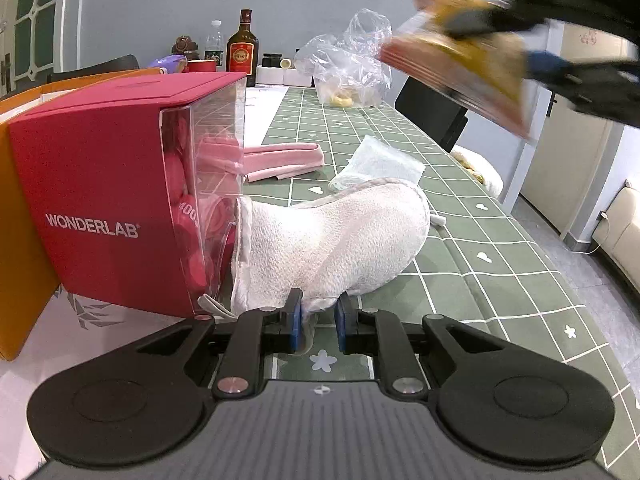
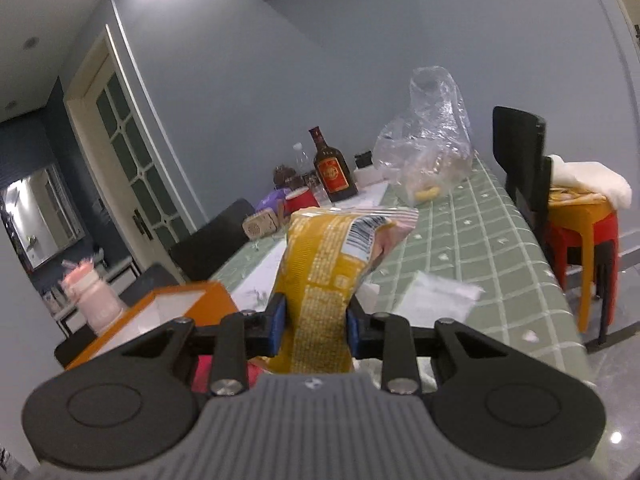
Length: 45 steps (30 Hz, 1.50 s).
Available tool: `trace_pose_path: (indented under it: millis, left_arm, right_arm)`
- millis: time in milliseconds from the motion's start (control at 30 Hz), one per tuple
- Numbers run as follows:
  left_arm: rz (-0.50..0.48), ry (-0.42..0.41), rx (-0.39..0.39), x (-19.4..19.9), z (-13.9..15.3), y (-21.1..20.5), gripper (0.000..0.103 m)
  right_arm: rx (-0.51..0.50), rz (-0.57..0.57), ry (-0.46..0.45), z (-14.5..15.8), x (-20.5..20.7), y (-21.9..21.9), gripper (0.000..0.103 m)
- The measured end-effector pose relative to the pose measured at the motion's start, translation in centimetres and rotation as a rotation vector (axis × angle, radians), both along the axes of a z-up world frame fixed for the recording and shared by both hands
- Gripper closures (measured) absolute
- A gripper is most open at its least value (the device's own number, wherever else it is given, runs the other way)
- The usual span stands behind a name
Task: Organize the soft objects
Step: 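Lift the yellow snack bag with the right gripper while the left lifts the mitt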
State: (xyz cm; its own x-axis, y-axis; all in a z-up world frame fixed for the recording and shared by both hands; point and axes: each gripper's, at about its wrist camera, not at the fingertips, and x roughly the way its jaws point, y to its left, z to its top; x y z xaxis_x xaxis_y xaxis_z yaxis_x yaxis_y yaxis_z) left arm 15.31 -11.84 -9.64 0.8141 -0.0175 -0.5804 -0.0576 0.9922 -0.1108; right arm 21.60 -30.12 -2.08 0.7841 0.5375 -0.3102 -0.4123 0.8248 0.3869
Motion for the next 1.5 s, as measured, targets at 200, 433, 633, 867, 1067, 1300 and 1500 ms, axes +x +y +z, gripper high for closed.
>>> trace_pose_path:
  millis: [200,433,633,867,1067,1300,1500]
  left_arm:
    - [0.0,0.0,0.002,0.0,0.0,-0.1,0.084]
    - [0.0,0.0,-0.001,0.0,0.0,0.0,0.084]
    - [-0.001,-0.001,-0.009,0.0,0.1,0.1,0.084]
    - [-0.001,-0.002,-0.01,-0.1,0.1,0.1,0.085]
    - [0.013,-0.017,0.016,-0.4,0.2,0.0,0.086]
    - [-0.011,-0.115,0.057,-1.7,1.0,-0.7,0.088]
    - [-0.102,-0.241,0.097,-3.9,2.5,-1.8,0.094]
  right_arm:
    - [-0.25,-0.123,0.179,-2.1,-2.1,-1.9,0.073]
    - [-0.349,-0.11,0.311,-6.8,-1.7,-1.6,0.073]
    - [-0.345,-0.12,0.318,-7.8,-1.2,-0.3,0.05]
    - [-0.493,-0.11,0.253,-9.1,-1.4,2.0,0.036]
    - [-0.523,-0.128,0.172,-9.6,-2.7,2.4,0.043]
    - [-0.485,-0.142,0.153,-10.2,-3.3,1.9,0.043]
    - [-0.483,-0.173,0.108,-10.9,-3.8,2.2,0.043]
